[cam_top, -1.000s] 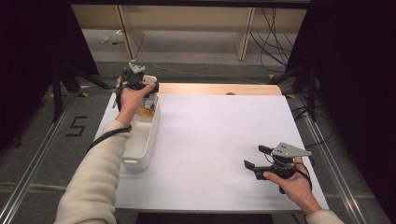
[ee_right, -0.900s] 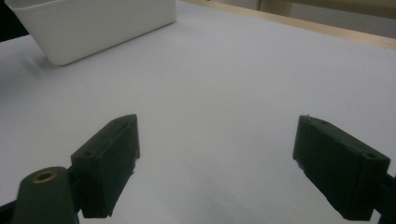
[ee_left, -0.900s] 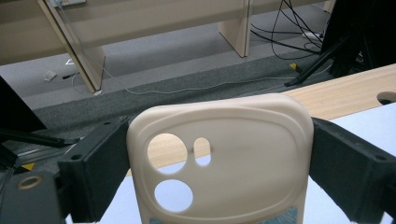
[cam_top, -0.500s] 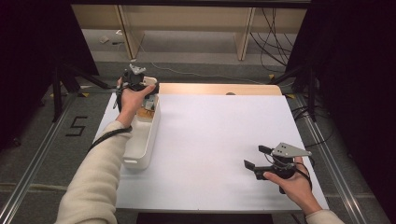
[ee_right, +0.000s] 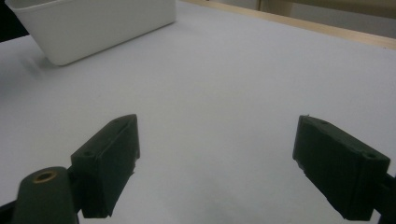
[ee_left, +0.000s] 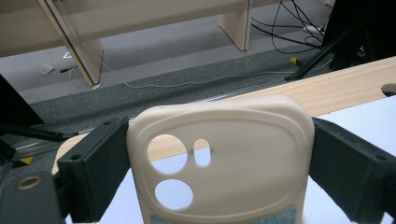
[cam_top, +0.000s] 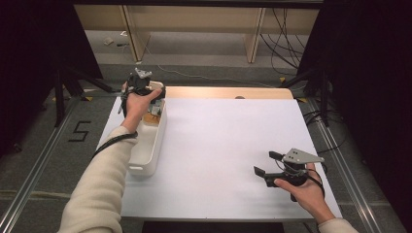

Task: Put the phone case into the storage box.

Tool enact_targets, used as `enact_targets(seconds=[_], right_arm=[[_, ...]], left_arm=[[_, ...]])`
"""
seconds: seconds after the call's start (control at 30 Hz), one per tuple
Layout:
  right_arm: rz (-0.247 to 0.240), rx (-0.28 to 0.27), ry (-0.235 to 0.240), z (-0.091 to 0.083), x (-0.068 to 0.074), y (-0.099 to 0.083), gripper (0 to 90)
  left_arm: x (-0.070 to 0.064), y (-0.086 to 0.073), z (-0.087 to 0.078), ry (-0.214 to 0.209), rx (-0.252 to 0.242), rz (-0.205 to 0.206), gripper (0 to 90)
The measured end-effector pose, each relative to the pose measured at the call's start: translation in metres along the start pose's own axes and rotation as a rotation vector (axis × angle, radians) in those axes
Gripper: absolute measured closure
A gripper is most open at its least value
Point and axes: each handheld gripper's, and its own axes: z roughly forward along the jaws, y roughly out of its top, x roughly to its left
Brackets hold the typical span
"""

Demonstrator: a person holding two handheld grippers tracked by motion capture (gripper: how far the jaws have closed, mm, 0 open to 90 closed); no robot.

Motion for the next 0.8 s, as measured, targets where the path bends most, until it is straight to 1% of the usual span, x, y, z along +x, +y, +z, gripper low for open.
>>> enact_targets(seconds=[0.33,0.8], right_arm=[[0.0,-0.001,0.001,0.0003,0.0001,-0.0001,15.6],[0.0,-0.001,0.003,0.0007,0.0003,-0.0002,15.6]], left_arm=[[0.0005,-0.0028,0.0023,0.0,0.011,-0.004,10.0],[0.0002,-0.0037,0.0038,-0.006,0.016,0.0,9.9]])
